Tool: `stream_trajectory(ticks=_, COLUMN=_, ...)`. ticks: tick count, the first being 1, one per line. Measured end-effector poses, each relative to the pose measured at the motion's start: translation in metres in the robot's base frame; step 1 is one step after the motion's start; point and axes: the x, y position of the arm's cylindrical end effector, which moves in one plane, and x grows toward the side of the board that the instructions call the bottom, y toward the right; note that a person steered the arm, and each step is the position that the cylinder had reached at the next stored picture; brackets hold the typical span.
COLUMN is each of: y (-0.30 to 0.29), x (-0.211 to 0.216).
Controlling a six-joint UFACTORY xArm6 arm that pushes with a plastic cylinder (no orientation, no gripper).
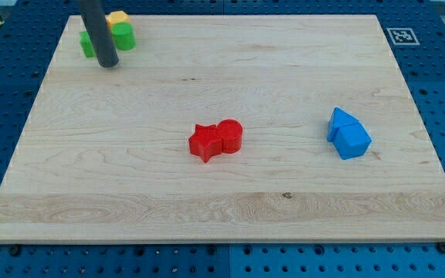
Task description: Slide the green star below the yellow heart
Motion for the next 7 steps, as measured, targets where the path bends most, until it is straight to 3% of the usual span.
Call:
stream_trajectory(ticks=2, y=-0.059, x=0.0)
stream_trajectory(ticks=7, y=-0.047, x=-0.026)
